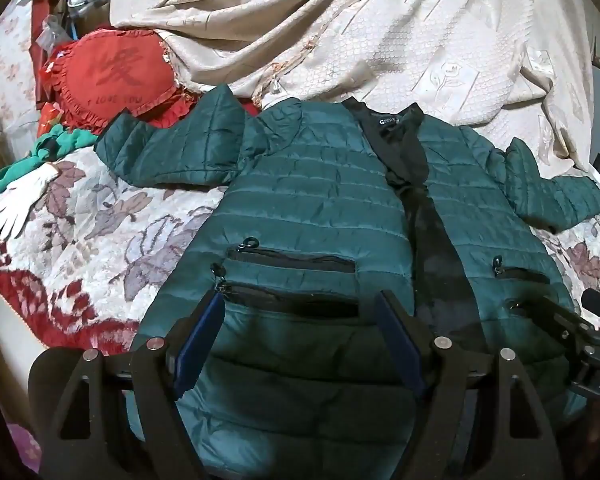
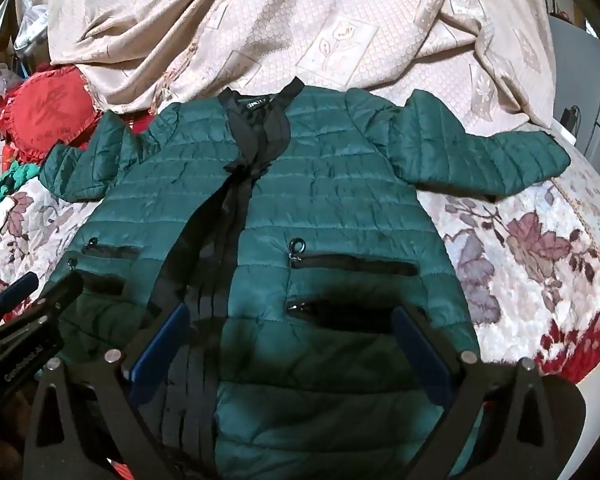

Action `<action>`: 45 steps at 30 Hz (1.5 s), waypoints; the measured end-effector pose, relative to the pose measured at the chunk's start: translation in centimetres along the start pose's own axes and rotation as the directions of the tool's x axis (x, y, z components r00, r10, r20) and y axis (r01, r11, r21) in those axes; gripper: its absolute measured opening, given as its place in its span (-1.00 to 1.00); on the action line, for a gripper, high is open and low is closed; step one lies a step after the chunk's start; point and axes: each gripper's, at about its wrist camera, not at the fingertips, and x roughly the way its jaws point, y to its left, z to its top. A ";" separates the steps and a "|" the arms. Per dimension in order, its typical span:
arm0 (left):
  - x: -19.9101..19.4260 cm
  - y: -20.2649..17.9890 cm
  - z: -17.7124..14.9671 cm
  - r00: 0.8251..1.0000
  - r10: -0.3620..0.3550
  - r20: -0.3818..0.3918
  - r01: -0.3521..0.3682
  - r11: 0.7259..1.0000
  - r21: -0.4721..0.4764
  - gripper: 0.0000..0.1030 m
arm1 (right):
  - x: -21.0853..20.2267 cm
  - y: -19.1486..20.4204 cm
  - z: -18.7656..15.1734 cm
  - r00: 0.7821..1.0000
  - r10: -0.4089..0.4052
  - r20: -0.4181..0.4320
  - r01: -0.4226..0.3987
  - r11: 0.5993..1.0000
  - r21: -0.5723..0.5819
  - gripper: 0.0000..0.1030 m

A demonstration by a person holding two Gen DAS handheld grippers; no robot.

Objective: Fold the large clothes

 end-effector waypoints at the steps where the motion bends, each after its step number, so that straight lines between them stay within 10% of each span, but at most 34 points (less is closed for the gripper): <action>1: 0.0 0.0 0.0 1.000 0.000 0.000 0.000 1.000 0.000 0.18 | 0.0 0.0 0.0 1.000 0.000 -0.002 0.000 1.000 0.002 0.99; 45: 1.0 -0.8 -0.3 0.999 -0.018 -0.041 0.018 1.000 0.015 0.18 | 0.7 0.1 0.0 0.999 0.031 -0.039 -0.030 0.999 0.025 0.99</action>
